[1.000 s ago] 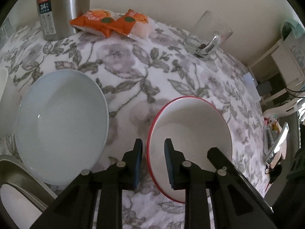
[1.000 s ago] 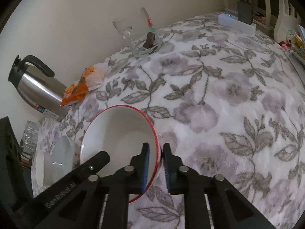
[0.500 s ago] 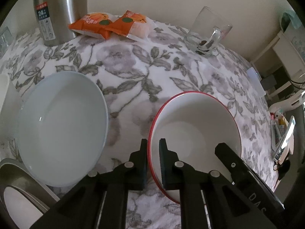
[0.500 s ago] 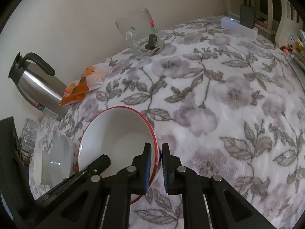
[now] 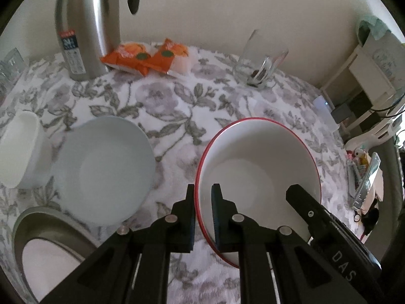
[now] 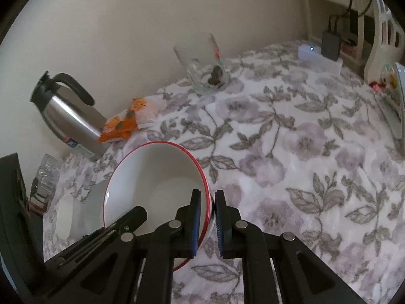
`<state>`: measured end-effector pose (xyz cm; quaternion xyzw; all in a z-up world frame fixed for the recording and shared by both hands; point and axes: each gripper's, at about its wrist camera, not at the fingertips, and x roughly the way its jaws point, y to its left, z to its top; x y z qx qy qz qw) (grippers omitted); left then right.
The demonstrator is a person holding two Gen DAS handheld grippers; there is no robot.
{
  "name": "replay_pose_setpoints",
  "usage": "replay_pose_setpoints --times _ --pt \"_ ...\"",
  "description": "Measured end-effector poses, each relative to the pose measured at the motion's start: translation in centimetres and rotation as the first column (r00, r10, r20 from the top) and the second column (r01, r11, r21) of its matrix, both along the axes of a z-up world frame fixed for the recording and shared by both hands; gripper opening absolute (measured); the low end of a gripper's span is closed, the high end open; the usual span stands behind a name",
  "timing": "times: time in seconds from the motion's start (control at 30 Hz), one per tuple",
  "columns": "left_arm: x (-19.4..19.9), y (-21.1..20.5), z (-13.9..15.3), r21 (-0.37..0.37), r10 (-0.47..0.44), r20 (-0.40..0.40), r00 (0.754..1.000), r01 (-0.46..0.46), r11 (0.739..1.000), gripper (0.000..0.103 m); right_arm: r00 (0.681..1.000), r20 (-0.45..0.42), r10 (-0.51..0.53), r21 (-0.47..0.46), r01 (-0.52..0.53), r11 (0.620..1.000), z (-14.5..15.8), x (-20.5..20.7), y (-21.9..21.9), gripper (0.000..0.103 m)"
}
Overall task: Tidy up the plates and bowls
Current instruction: 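Lift the red-rimmed bowl with both grippers and carry it over the steel basin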
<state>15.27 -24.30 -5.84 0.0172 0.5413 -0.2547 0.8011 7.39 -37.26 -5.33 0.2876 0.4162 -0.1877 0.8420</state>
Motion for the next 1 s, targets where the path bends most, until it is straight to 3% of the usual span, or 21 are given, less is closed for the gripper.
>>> replay_pose_setpoints --times 0.57,1.0 --pt "-3.1 6.4 5.2 0.001 0.082 0.046 0.996 -0.082 0.997 0.012 0.992 0.031 0.118 -0.033 -0.117 0.993 4.4 -2.2 6.1 0.012" --pt "-5.3 13.6 6.5 0.030 0.182 0.044 0.982 -0.183 0.983 0.012 0.964 0.006 0.266 -0.047 -0.265 0.963 5.4 -3.0 13.2 0.012"
